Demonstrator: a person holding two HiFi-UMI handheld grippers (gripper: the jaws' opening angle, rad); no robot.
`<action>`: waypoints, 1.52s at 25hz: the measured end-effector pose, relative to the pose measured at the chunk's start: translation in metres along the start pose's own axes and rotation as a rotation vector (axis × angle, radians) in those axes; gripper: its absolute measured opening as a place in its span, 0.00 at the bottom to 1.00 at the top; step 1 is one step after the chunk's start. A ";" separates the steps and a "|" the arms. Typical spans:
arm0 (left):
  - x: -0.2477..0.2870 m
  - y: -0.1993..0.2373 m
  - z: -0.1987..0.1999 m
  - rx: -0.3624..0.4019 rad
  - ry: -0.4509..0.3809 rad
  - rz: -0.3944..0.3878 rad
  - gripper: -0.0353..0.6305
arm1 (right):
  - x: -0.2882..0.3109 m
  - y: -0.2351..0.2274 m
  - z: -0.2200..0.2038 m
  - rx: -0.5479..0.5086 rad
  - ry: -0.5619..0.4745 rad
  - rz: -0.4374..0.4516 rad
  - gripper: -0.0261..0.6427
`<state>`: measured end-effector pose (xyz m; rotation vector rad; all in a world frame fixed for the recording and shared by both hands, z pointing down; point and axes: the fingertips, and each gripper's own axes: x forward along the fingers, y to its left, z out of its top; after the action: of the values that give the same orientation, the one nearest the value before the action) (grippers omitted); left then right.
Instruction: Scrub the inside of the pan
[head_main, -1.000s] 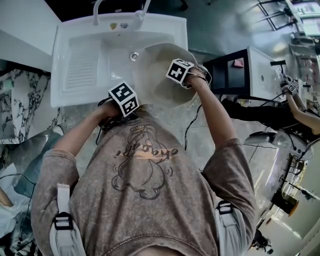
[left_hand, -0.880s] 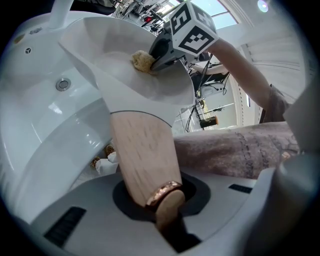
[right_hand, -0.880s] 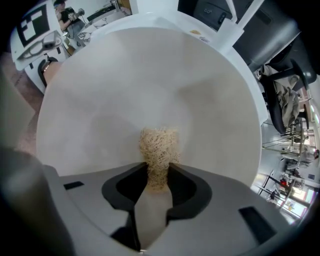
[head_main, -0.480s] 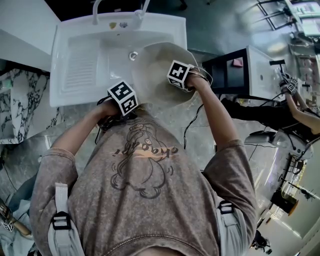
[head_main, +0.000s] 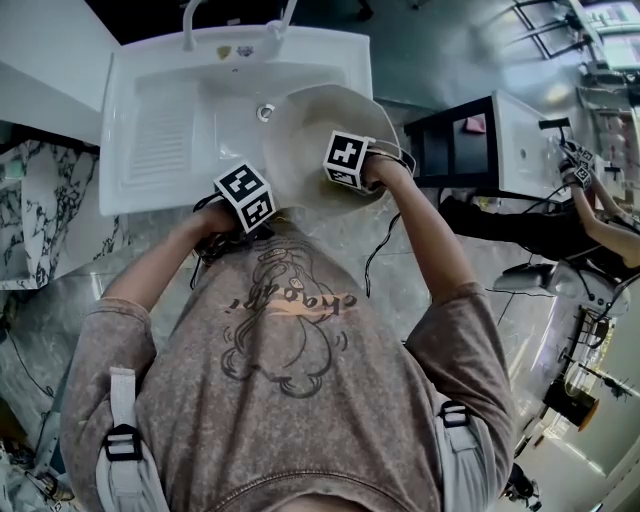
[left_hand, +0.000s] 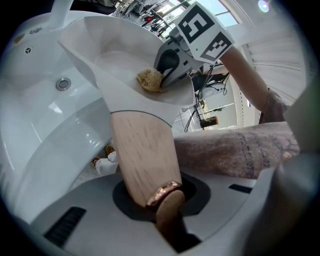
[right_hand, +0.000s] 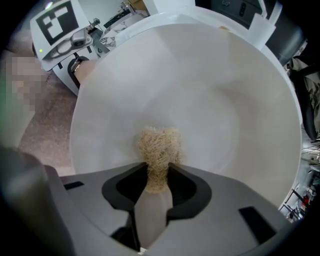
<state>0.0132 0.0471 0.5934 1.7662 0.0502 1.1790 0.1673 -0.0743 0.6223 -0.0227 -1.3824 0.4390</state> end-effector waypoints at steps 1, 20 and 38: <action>0.000 0.000 0.000 0.000 0.000 0.001 0.14 | 0.000 0.003 0.002 -0.004 -0.004 0.008 0.25; 0.003 -0.003 0.002 -0.013 -0.009 -0.003 0.13 | -0.001 0.030 0.067 -0.071 -0.153 0.049 0.25; 0.003 -0.002 0.002 -0.021 -0.021 -0.023 0.13 | -0.014 -0.009 0.117 0.013 -0.276 -0.005 0.25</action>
<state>0.0174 0.0483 0.5935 1.7550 0.0452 1.1402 0.0572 -0.1149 0.6354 0.0541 -1.6499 0.4591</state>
